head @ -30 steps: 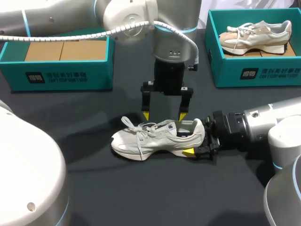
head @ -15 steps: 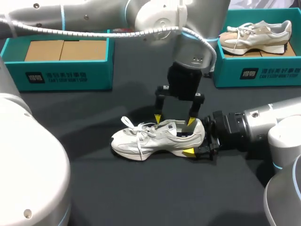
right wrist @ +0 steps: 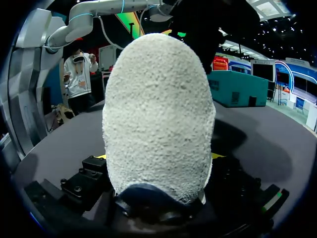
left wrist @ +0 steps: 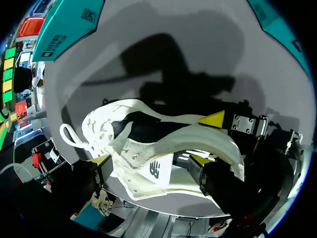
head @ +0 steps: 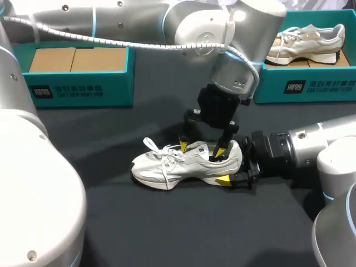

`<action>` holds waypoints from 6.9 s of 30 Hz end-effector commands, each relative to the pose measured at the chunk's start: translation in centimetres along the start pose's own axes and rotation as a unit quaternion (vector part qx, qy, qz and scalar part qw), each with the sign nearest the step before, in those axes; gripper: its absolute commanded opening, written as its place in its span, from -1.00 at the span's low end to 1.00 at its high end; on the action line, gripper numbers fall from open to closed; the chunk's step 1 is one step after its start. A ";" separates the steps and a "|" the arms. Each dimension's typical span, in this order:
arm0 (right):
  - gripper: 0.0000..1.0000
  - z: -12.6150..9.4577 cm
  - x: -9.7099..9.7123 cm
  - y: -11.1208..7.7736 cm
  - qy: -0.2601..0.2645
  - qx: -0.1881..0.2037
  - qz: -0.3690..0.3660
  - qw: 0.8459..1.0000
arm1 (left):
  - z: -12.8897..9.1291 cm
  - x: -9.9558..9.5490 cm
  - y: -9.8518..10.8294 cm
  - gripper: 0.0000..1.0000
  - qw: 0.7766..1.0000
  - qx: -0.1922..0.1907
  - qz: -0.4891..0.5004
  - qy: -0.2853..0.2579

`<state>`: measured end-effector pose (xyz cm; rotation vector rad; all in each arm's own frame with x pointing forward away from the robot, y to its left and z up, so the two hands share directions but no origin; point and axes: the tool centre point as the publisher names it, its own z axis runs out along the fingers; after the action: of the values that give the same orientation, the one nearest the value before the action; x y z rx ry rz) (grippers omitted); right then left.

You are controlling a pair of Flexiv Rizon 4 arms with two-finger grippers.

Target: Take the shoe out of the shoebox, open the shoe tongue, remove and reinsert the insole, then place the shoe into the shoebox

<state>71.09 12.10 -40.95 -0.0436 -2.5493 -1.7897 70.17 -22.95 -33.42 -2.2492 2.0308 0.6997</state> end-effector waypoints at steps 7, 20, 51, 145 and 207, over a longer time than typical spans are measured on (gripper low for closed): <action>-1.00 0.1 0.0 -0.1 -0.001 0.002 0.001 1.000 | 0.6 -0.4 0.7 1.00 0.998 0.000 -0.014 -0.053; -1.00 0.1 0.0 -0.1 -0.001 0.002 0.001 1.000 | 0.8 -2.2 0.4 0.80 0.997 -0.007 -0.030 -0.075; -1.00 0.1 0.0 -0.1 -0.001 0.002 0.001 1.000 | -1.0 -5.4 1.4 -1.00 0.999 0.026 -0.019 -0.035; -1.00 0.1 0.0 -0.1 -0.001 0.002 0.001 1.000 | -10.0 -12.7 4.0 0.71 0.907 0.163 0.359 0.148; -1.00 0.1 0.0 -0.1 -0.001 0.002 0.001 1.000 | -4.3 0.5 2.0 -1.00 0.623 0.191 0.757 0.058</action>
<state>71.11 12.11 -40.96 -0.0435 -2.5494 -1.7895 69.02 -24.40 -28.05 0.0923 3.2432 -0.0715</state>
